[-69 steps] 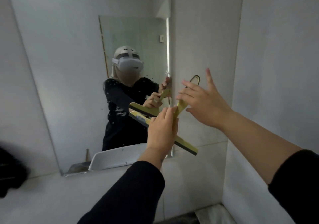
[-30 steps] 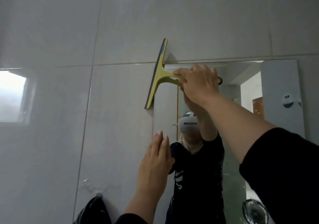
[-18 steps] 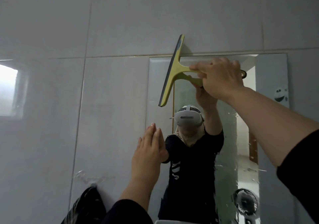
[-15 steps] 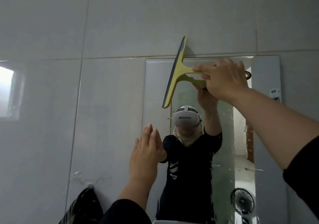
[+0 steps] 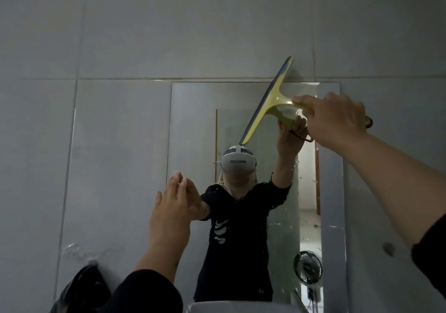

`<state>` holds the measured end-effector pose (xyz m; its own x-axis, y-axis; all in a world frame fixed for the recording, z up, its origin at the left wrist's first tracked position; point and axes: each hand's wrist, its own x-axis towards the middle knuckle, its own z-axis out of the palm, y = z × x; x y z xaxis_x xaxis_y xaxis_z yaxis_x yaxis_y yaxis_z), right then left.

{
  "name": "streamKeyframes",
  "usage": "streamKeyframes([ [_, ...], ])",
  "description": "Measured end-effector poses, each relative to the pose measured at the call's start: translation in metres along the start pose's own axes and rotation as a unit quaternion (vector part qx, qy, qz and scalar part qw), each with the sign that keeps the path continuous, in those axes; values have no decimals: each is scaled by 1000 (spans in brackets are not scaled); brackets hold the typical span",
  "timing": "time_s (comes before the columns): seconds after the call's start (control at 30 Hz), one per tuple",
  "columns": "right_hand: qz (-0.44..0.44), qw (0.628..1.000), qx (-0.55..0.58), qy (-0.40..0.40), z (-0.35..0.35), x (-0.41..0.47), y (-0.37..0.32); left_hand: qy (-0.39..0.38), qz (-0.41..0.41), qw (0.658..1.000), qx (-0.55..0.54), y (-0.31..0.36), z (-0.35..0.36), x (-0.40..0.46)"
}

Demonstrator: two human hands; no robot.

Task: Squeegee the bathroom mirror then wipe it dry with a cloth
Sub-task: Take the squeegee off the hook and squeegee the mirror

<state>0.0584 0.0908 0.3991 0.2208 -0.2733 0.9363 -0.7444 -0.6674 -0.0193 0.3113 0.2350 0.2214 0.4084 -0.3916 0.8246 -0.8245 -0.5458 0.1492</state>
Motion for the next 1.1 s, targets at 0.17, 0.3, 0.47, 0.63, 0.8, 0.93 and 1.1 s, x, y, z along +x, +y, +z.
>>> streamKeyframes([
  [0.17, 58, 997, 22, -40, -9, -11, 26, 7, -9, 1000, -15, 3, -4, -2],
  [0.3, 107, 992, 57, -46, -13, -23, 32, 3, -14, 999, -31, 4, -3, -3],
  [0.47, 174, 969, 169, -45, -5, -39, 20, -10, -23, 999, -46, 2, -1, -2],
  [0.63, 265, 915, 304, -5, 10, -60, -14, -19, -31, 997, -61, 4, -2, -2],
  [0.8, 334, 861, 383, 25, 26, -77, -48, -13, -24, 997, -73, 1, 0, -2],
  [0.93, 357, 831, 425, 35, 34, -80, -70, -6, -20, 996, -86, -1, 2, -2],
  [1.1, 365, 801, 473, 37, 44, -89, -110, 0, -12, 996, -91, -2, 3, -2],
])
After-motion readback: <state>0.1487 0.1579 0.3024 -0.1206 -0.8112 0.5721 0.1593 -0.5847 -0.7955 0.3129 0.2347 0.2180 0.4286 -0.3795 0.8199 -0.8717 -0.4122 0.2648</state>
